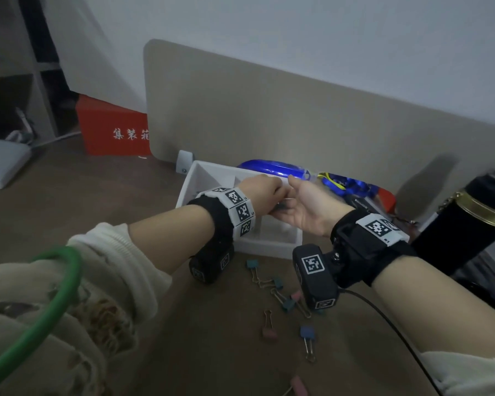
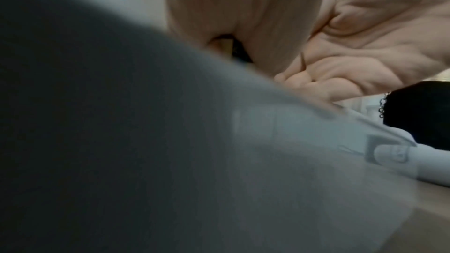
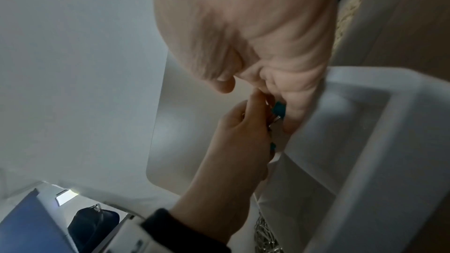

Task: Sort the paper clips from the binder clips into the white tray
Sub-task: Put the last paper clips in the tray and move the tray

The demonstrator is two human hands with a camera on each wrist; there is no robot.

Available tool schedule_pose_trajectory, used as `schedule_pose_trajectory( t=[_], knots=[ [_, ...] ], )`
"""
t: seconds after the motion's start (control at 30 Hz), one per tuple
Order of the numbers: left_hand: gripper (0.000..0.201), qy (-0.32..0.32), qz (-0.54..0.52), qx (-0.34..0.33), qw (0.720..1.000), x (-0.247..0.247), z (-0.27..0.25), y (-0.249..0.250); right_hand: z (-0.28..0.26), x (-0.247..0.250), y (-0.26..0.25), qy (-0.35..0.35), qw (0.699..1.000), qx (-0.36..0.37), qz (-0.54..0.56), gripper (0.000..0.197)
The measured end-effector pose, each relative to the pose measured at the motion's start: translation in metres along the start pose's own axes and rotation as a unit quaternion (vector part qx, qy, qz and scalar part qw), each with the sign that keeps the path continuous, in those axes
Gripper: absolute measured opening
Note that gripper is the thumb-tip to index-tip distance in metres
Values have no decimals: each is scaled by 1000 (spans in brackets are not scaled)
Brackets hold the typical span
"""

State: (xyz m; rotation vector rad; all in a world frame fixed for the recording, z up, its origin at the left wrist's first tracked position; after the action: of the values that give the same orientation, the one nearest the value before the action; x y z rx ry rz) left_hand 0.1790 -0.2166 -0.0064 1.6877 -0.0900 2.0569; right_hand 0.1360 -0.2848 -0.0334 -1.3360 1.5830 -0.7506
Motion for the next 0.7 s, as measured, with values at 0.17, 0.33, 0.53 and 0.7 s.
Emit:
schedule_pose_trajectory(
  t=[0.17,0.33,0.53,0.7],
  knots=[
    [36,-46,36,-20,998,-11,-3,-3,-3,0,-3,28,997,12,-67,49],
    [38,-41,82,-72,993,-13,-7,-2,-10,1,-4,52,985,33,-162,46],
    [39,-35,50,-76,995,-12,-2,-7,-16,-1,-6,39,981,51,-184,32],
    [34,-23,-15,-84,996,-8,0,-9,-18,2,-6,40,981,59,-179,30]
  ],
)
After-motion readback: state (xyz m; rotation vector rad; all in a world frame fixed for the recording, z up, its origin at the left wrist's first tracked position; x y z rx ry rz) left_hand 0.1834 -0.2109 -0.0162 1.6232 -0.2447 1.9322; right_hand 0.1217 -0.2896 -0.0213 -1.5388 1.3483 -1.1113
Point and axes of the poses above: each hand's wrist, its own z-axis towards the middle knuckle, its own x-axis out of the back of the hand, y = z × x, the point moved 9 cm from there along z, towards the middle knuckle, and after that the axes turned 7 degrees about z, right-handed, at the moved point
